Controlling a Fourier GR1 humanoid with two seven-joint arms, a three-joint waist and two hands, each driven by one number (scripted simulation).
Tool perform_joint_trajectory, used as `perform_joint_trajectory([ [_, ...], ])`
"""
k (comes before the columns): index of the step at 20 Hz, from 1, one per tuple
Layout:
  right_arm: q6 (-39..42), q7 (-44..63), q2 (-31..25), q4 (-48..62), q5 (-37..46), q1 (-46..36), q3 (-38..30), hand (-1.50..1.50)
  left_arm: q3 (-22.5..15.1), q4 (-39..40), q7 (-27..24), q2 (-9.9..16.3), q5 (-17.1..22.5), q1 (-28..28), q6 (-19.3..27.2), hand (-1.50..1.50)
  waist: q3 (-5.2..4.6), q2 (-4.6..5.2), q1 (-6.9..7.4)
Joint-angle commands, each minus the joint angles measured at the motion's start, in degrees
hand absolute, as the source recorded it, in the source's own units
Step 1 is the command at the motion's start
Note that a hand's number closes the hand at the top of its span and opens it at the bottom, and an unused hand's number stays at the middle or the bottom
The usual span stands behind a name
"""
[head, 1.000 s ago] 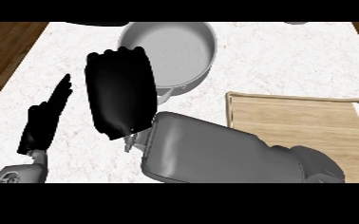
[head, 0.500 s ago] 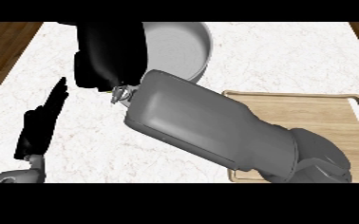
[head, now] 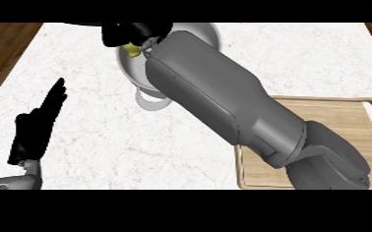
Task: Pick the lemon from the tray and place it in the pot
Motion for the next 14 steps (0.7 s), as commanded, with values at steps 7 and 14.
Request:
perform_joint_trajectory([
  [7,-2.5,-12.6,0.0,17.7,-2.1,-0.7,-0.3,1.5,-2.3,-1.0,0.4,-1.5,-1.6,-1.7,0.3,0.0,-0.07,1.11,2.88],
  [14,-1.5,-19.3,0.0,22.4,-8.2,0.2,-7.0,-1.5,-1.9,0.4,0.3,-1.2,-1.7,-3.6,0.1,0.0,0.01,1.95,3.3],
])
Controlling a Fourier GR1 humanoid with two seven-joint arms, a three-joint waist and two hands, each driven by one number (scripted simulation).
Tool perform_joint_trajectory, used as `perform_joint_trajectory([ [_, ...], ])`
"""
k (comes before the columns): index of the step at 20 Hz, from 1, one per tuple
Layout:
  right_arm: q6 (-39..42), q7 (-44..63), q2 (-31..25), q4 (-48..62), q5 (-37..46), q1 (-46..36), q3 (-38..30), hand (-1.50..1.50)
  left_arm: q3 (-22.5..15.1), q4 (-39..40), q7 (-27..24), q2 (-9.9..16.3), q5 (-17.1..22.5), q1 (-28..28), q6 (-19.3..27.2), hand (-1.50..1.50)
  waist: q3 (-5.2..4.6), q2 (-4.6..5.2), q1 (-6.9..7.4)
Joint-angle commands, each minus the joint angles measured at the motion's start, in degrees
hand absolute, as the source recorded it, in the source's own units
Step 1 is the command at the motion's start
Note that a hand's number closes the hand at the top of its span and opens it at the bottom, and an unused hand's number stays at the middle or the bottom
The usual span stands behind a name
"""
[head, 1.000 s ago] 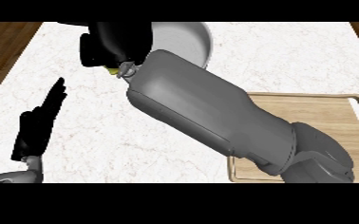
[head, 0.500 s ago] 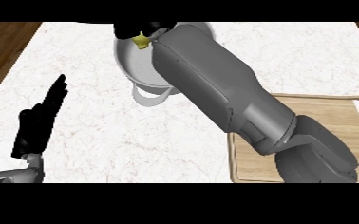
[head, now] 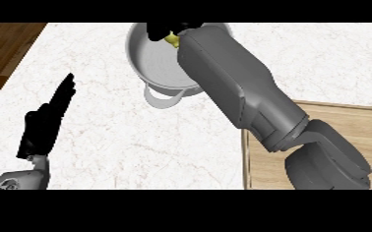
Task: Pick the lemon from the tray and place it in the pot
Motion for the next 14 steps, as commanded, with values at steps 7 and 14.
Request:
perform_joint_trajectory([
  [7,0.7,-10.2,0.0,3.8,-8.1,0.7,-7.6,-1.5,-1.2,-0.8,2.5,-0.6,-1.0,-3.3,0.3,0.0,0.11,0.38,0.84],
  [14,-10.0,-20.8,0.0,-2.1,-15.2,2.3,-15.3,-1.5,-0.9,0.3,1.2,-1.1,-0.9,-2.0,0.5,0.0,0.24,0.13,0.63],
])
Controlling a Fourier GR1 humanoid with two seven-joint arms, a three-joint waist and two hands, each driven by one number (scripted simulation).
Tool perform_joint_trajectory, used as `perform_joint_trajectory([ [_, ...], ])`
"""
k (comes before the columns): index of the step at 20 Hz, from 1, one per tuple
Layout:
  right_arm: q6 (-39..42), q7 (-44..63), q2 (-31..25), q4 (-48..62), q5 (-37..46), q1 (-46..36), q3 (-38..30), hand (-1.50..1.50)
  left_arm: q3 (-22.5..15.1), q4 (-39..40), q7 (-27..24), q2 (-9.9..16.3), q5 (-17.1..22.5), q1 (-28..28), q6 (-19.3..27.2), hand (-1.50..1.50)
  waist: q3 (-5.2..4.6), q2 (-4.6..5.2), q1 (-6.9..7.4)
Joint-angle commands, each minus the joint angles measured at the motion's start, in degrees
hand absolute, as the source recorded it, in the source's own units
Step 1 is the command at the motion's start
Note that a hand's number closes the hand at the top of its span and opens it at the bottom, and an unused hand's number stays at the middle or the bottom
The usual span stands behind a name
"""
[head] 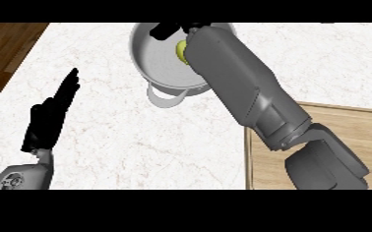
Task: Pick the lemon from the tray and place it in the pot
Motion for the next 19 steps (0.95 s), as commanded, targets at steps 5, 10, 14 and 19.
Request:
perform_joint_trajectory([
  [5,-3.7,-12.0,0.0,-4.4,-11.5,1.1,-12.1,-1.5,1.2,0.5,-0.7,0.6,-0.4,1.5,0.6,0.0,0.03,-0.75,-1.73],
  [10,1.5,-15.9,0.0,-1.6,-16.4,1.3,-14.8,-1.5,1.0,-0.5,-1.9,-0.7,0.3,4.5,0.4,0.0,-0.05,-1.18,-2.22],
  [14,7.1,-20.2,0.0,-0.8,-19.3,3.7,-15.3,-1.5,3.8,-1.8,0.5,1.8,1.7,4.3,-0.8,0.0,0.0,-1.95,-4.35],
  [19,9.0,-25.9,0.0,-5.1,-20.0,10.8,-16.5,-1.5,5.4,-0.5,-1.3,2.1,1.2,6.5,-0.2,0.0,0.03,-2.83,-7.19],
])
